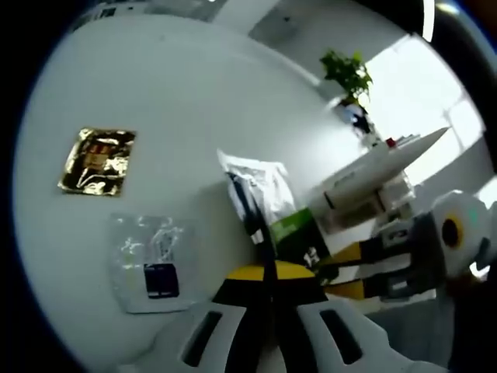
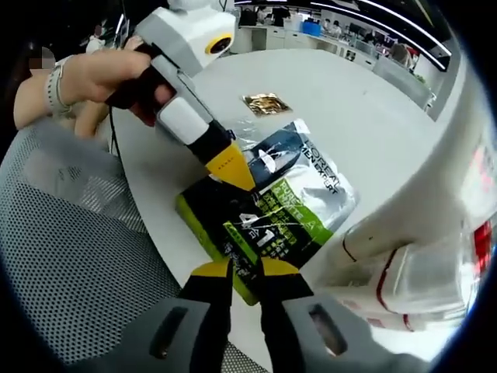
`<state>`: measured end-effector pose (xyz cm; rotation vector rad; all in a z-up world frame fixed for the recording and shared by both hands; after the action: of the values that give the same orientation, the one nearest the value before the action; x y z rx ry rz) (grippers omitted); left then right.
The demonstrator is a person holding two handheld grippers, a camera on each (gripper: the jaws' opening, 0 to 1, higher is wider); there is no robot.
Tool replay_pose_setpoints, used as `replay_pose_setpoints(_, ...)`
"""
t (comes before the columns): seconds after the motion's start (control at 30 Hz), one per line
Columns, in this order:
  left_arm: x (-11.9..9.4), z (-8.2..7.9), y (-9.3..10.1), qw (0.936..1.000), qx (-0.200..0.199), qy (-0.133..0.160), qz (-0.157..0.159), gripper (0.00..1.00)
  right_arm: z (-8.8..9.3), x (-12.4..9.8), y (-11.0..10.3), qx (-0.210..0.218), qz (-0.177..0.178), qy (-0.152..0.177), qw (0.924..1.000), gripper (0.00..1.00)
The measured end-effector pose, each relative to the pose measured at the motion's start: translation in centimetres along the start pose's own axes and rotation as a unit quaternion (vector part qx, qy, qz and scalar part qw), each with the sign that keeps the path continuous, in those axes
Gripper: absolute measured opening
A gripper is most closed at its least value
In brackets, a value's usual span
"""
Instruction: Arrange the skincare products in the storage area until every visible bottle or jar stands upright without overlapping.
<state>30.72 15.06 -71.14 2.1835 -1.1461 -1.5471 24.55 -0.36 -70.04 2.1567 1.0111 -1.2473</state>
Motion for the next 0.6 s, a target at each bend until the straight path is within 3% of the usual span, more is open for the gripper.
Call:
replay_pose_setpoints(0.07,0.01,-0.06,0.08,1.0,0.005,-0.002,-0.003,0.0,0.02,-0.12,0.09,-0.001,0.002,-0.001,1.0,0.11)
replay_pose_setpoints(0.2,0.05,0.03,0.24,0.9999,0.011,-0.008,0.001,0.0,0.03,-0.3,0.0,-0.053,0.016,-0.015,0.9984,0.12)
replay_pose_setpoints(0.6,0.44,0.26,0.62,0.9989,0.042,-0.015,0.014,0.0,0.74,-0.71,0.95,-0.029,0.021,-0.019,0.9992,0.12)
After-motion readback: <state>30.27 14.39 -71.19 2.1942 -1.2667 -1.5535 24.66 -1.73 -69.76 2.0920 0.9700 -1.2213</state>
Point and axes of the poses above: the point that each gripper's makers call its tool centre point, and the gripper's own axes: x roughly forward along the fingers, y roughly to its right, z roughly out of its underside, the point moved 10 cm from there along -x, roughly backward along the fingers, and after that the axes turned 3 degrees about -y, right-handed, at the moved point
